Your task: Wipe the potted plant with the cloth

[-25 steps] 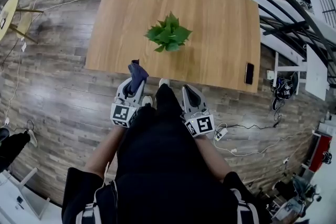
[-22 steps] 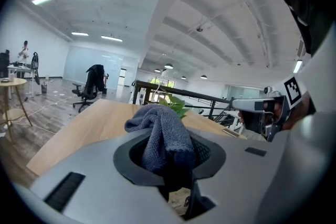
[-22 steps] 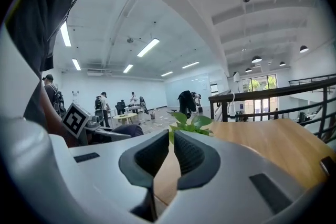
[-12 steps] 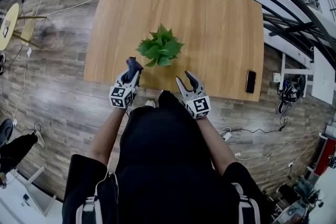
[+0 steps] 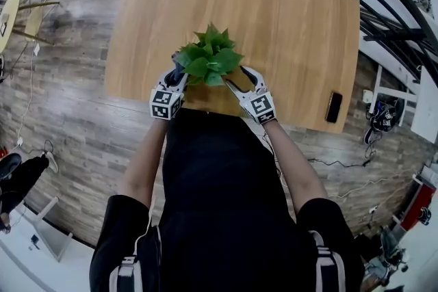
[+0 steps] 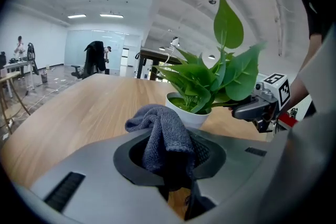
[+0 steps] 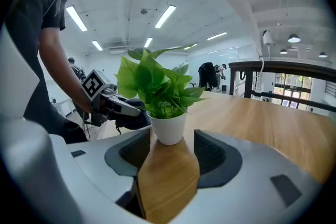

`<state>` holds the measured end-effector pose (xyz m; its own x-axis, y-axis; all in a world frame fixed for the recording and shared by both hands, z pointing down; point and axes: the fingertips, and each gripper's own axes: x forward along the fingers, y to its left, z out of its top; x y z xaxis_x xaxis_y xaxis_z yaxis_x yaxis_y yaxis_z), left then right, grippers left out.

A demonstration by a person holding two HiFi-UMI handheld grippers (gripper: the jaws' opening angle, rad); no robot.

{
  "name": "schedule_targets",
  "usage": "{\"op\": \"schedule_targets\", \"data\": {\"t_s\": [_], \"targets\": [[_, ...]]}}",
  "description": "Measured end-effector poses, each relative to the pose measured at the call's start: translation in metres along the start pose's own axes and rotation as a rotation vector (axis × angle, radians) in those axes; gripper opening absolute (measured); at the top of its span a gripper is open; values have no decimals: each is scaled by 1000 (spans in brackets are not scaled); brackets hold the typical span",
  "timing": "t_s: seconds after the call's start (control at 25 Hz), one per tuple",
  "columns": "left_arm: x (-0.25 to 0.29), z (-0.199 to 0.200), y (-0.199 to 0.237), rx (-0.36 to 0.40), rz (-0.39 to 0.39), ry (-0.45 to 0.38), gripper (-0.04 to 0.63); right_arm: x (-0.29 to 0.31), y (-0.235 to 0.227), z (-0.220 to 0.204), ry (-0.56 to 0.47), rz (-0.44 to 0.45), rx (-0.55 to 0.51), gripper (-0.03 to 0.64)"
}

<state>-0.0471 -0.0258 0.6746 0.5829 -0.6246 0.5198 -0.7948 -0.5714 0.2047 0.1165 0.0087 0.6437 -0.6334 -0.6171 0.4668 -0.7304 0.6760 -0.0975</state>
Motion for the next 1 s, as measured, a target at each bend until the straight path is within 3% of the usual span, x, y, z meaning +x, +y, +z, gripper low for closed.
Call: {"op": "schedule_targets", "data": {"t_s": [0.52, 1.0], "targets": [[46, 1, -1, 129, -109, 99, 115, 60, 6, 17, 115, 155, -169, 247], [31, -14, -33, 176, -157, 120, 114, 64, 9, 10, 120, 162, -159, 245]]}}
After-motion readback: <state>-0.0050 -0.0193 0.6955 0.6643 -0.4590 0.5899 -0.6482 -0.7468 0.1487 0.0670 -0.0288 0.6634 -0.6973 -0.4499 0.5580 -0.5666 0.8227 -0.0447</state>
